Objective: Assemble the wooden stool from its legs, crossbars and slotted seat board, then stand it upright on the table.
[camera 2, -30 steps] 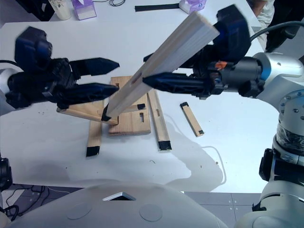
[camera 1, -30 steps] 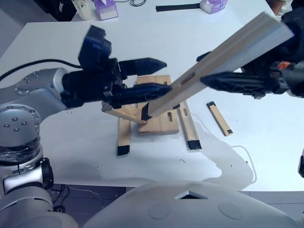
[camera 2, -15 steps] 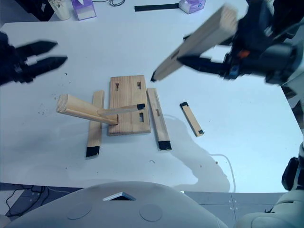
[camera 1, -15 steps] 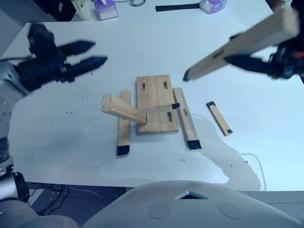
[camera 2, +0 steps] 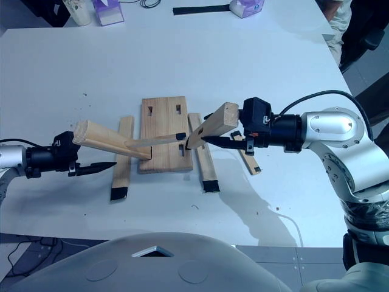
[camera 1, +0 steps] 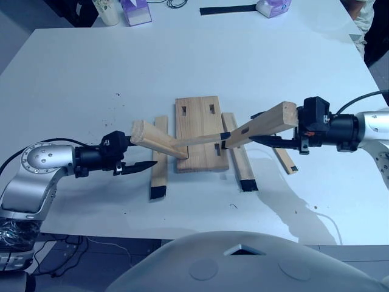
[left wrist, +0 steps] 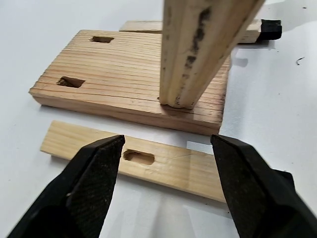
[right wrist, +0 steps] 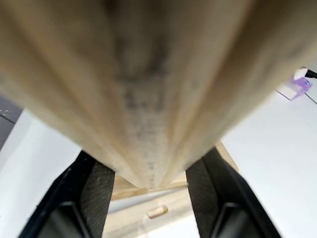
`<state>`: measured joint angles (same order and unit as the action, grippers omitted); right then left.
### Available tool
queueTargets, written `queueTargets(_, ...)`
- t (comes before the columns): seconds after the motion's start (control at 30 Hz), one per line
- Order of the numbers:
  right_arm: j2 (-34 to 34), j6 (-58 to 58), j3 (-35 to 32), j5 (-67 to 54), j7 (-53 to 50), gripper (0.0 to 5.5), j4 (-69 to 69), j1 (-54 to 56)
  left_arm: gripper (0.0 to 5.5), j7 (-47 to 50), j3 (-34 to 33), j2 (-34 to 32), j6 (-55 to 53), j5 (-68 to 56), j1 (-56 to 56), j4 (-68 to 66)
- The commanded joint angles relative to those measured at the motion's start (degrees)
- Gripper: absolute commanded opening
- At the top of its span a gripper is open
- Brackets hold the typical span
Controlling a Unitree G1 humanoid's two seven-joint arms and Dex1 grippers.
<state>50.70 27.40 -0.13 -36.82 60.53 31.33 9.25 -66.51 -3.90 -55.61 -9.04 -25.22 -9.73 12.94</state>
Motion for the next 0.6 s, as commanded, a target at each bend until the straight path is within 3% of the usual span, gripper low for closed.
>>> queueTargets(0.03, -0.6, 1.4, -0.5, -1.6, -0.5, 2.0, 1.2, 0.5, 3.23, -0.7, 0.8, 0.3, 0.7, 1.9, -2.0, 1.2)
queueTargets(0.6, -2.3, -1.3, 3.6, 3.3, 0.4, 2.0, 0.1, -3.9, 3.23, -4.3, 2.3, 0.5, -1.6, 1.7, 2.4, 1.9)
